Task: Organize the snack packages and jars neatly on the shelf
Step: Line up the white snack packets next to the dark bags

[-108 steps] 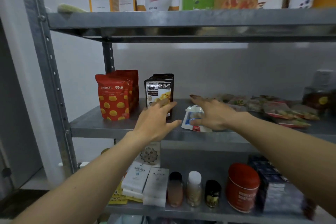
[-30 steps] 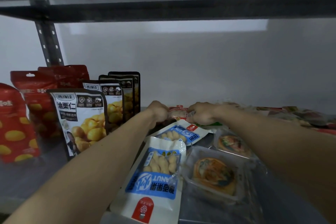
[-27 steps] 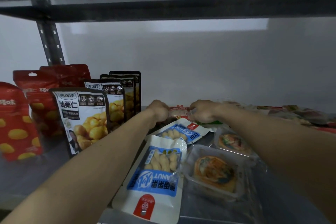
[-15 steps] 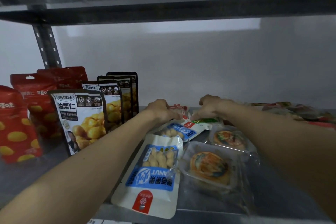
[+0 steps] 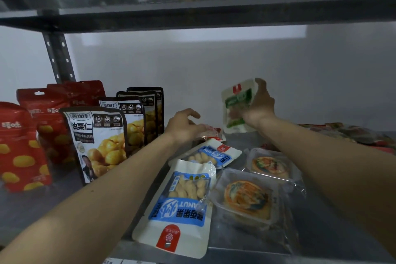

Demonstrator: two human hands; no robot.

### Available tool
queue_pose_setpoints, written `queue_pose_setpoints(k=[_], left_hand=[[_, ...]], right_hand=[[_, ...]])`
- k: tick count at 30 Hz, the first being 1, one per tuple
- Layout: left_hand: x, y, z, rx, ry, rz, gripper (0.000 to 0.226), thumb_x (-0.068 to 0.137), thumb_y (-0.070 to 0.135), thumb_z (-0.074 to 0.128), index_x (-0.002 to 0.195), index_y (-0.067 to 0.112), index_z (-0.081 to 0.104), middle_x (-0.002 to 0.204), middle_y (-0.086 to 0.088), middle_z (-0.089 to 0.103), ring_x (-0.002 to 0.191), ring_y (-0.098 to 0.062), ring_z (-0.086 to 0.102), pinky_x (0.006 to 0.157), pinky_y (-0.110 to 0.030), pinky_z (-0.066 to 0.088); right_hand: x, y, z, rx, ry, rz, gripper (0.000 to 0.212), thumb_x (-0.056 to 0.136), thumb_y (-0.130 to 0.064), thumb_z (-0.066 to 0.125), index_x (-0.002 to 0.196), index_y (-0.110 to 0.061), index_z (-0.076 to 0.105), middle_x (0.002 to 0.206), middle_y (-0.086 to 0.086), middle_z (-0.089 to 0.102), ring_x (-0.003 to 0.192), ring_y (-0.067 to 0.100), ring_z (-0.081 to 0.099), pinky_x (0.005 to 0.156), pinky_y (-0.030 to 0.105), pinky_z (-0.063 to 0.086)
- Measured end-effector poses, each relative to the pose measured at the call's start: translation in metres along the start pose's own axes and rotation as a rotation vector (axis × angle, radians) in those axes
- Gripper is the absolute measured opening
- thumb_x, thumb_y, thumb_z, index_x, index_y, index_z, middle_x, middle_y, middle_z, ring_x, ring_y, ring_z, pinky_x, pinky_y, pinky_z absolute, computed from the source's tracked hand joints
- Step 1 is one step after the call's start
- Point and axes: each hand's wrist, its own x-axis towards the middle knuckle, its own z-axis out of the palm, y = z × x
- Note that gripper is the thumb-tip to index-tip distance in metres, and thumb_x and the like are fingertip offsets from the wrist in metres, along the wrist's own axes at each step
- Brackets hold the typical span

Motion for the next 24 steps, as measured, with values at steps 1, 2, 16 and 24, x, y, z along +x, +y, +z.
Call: queue_pose_setpoints(k=[1,2,16,24], left_hand=[[0.0,0.003,0.0,-0.067,0.018,0.014,0.044,0.079,0.035,0.075,0.118,0.021,0.058,0.099,-0.006,0.065,0.085,-0.014,0.061,0.07,-0.025,0.048],[-0.001,0.006,-0.001,-0.132,0.033,0.022,0.047,0.081,0.036,0.074,0.122,0.022,0.056,0.103,-0.007,0.064,0.089,-0.016,0.061,0.071,-0.024,0.046],[-0.005,0.007,-0.009,-0.353,-0.003,0.02,0.047,0.087,0.018,0.069,0.129,0.019,0.05,0.096,-0.009,0.069,0.078,-0.014,0.066,0.064,-0.025,0.049],[-0.013,0.003,-0.017,0.107,-0.218,-0.202,0.032,0.081,0.032,0.074,0.102,0.011,0.062,0.093,-0.007,0.066,0.083,-0.019,0.06,0.067,-0.029,0.047]], right_hand=[[-0.002,-0.004,0.0,0.065,0.007,-0.041,0.108,0.067,-0.006,0.086,0.15,-0.026,0.019,0.132,0.011,0.055,0.119,0.027,0.055,0.094,0.04,0.049],[-0.004,-0.009,0.0,0.124,0.003,-0.071,0.111,0.067,-0.007,0.087,0.151,-0.026,0.017,0.132,0.009,0.056,0.12,0.026,0.054,0.096,0.041,0.048],[-0.012,-0.008,0.013,0.234,-0.399,0.057,0.054,0.08,-0.008,0.076,0.128,-0.01,0.053,0.111,0.007,0.069,0.089,0.019,0.069,0.069,0.03,0.057],[-0.009,-0.002,0.009,0.232,-0.294,0.076,0.045,0.081,-0.005,0.074,0.122,-0.008,0.055,0.111,0.009,0.068,0.09,0.021,0.068,0.074,0.035,0.057]])
